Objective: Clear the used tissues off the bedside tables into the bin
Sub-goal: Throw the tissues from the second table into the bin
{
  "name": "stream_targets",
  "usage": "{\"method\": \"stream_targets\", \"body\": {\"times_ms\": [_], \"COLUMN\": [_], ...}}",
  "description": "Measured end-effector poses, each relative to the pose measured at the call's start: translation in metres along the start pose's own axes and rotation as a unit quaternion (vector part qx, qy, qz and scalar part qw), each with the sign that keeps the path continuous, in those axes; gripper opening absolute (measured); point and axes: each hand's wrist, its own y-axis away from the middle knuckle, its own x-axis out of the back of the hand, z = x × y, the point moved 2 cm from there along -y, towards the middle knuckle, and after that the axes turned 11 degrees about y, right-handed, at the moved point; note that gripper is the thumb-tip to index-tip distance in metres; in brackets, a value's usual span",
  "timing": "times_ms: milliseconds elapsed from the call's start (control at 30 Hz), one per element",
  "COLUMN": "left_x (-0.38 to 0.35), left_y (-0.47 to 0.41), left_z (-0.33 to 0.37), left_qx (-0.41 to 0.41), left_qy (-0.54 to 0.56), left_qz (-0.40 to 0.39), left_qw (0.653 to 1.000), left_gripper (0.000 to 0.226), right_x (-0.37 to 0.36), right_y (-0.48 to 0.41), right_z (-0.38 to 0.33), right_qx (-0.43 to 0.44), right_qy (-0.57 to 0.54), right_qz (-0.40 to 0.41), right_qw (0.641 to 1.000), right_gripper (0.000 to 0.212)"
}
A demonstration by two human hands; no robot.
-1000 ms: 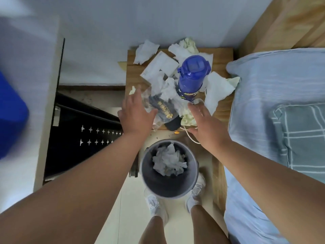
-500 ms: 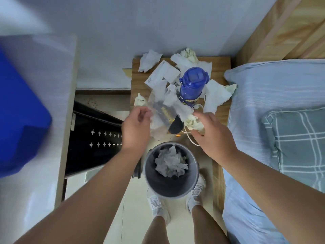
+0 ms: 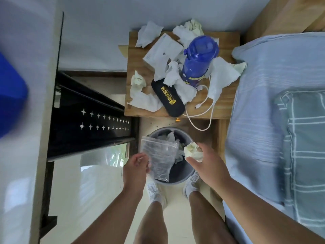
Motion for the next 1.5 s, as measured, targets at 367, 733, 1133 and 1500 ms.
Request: {"method": "stream_targets", "body": {"times_ms": [367, 733, 1133, 1500], "left_x": [-0.022, -0.037, -0.076, -0.081], "left_y": [-0.021, -0.01, -0.043, -0.044], "left_z": [-0.032, 0.075, 0.156, 0.153], "left_qx": [0.017, -0.153, -0.238, -0.22], "left_qy": [-0.153, -0.118, -0.297, -0.161], "left_qz": [-0.058, -0.044, 0.011, 0.001], "left_qw": [0.986, 0.98, 0.925, 0.962], "left_gripper": [0.059, 0.027, 0.065, 0.051], "right_x": [-0.019, 0.092, 0.17, 0.145], "right_y": [-0.015, -0.023, -0.108, -0.137], "right_z": [0.008, -0.013, -0.048, -0.043], "right_qx": [-0.027, -0.003, 0.034, -0.046], "right_qy": [0.017, -0.014, 0.082, -0.005], "right_qz": [-0.088, 0.079, 0.194, 0.174], "right_qw": [0.996, 0.997, 0.977, 0.984], "right_gripper": [0.055, 0.046, 0.074, 0.016]}}
